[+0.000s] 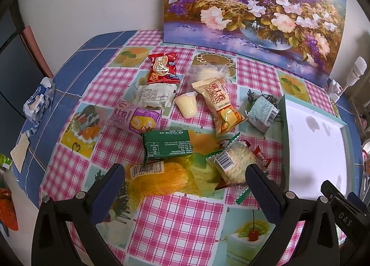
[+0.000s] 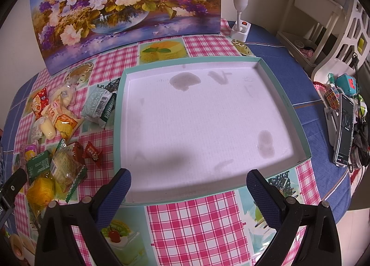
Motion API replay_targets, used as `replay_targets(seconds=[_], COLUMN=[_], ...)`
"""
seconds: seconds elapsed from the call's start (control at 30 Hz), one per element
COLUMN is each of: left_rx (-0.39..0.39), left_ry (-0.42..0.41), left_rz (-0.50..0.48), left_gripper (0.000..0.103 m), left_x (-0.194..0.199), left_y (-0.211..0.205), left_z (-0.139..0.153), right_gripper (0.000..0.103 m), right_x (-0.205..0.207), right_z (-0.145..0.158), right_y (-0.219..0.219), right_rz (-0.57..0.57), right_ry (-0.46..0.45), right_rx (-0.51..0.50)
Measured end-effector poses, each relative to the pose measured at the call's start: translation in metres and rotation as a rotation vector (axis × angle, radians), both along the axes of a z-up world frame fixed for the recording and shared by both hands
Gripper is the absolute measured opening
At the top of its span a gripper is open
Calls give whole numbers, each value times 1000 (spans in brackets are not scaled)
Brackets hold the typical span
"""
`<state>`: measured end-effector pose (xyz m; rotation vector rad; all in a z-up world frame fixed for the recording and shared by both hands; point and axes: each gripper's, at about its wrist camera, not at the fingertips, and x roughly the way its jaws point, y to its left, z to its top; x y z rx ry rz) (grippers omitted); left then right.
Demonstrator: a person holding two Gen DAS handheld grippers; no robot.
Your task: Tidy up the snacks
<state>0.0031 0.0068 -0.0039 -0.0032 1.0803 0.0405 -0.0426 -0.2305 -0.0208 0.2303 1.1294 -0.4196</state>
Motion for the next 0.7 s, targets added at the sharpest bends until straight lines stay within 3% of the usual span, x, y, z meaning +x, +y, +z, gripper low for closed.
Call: replay_targets(seconds=[0.13,0.3,0.53,0.7], left_rx=[-7,-10,-65,-111], left_ry=[-10,-17,51,109], left_rz=[21,123,239,259], left_gripper=[103,103,103,103], left_x=[2,5,14,18], left_y=[8,39,77,83], left_z=[1,-2,-22,-36], right_gripper=[102,102,102,102], right_x=[0,12,37,52], right_z=[1,1,3,-17], right_y=[2,21,75,107], right_rz=[9,71,219,339], right_ry=[-17,-62,-114,-63], right_rx=[6,83,89,99])
